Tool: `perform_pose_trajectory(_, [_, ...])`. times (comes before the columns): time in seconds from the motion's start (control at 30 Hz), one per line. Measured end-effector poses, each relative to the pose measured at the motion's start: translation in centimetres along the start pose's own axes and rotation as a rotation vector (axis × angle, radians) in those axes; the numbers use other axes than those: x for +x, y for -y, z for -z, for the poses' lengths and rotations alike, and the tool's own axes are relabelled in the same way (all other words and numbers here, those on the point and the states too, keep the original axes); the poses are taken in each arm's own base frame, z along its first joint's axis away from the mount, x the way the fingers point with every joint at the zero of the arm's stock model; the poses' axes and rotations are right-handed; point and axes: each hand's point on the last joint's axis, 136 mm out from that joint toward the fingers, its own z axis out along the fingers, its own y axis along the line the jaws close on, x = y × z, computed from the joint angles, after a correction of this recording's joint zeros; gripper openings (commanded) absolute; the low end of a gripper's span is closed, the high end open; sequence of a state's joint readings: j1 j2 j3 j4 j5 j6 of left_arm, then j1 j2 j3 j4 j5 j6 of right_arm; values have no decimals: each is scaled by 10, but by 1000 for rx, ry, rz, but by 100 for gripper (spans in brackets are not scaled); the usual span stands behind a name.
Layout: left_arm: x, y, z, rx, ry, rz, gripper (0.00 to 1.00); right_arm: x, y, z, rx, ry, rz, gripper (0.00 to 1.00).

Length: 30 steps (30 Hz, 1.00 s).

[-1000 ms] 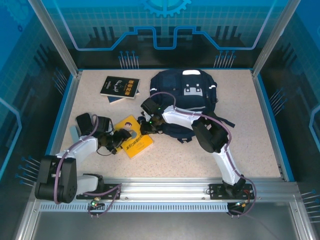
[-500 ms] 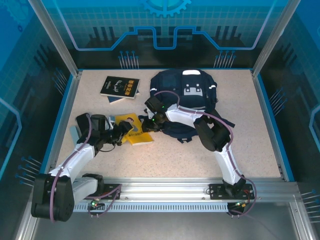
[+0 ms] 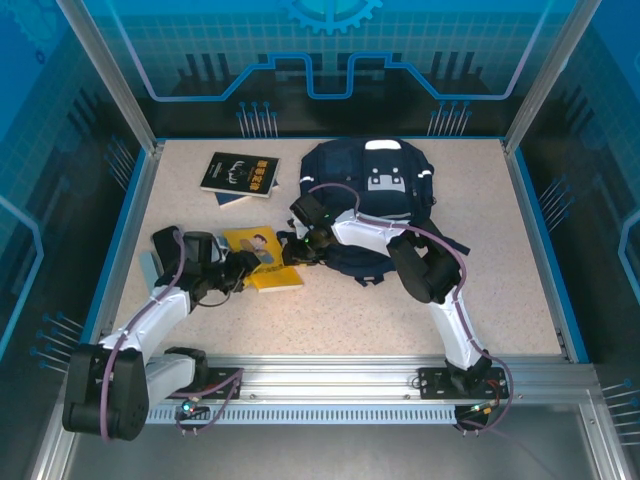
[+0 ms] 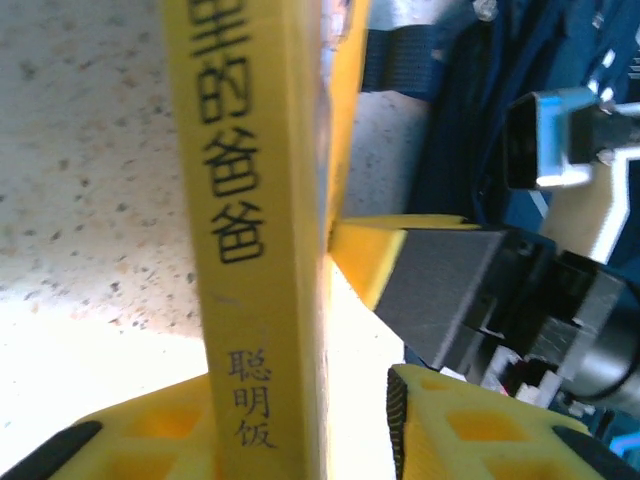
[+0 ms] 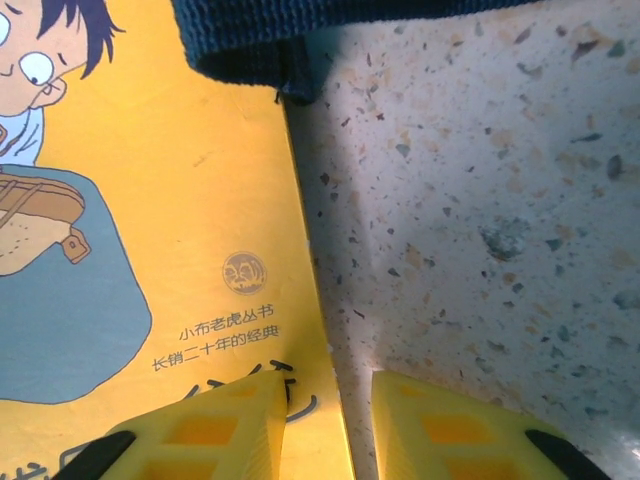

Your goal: Pack books, pencil case, and school supplies into a backpack

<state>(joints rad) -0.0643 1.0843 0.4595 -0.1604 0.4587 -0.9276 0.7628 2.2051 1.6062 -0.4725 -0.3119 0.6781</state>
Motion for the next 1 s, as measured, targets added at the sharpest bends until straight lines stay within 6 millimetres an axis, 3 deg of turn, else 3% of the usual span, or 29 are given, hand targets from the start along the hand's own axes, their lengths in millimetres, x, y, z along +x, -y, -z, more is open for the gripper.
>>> perform_pose_trajectory(0.1, [1,-8,1,-46,1,-6,16,2,1,1,3,-3,-8,40])
perform_pose_trajectory(0.23, [-2,-8,8,-87,25,-38,12,17,6,12,2,-20,-24,54])
perform_pose_trajectory(0.37, [-12,8,29,-95,100,-92,10,27,-1,54,-25,25,-31,67])
perform_pose_trajectory(0.5, [-19,35,51,-50,168,-140,9,15,-23,121,-136,182,-20,77])
perform_pose_trajectory(0.6, [-21,61,65,15,201,-175,9,9,-30,158,-231,282,-41,83])
perform_pose_trajectory(0.77, [-21,109,75,149,232,-208,9,10,-25,177,-355,351,-125,100])
perform_pose_trajectory(1.0, [-13,176,70,355,207,-163,8,1,-39,202,-545,438,-324,100])
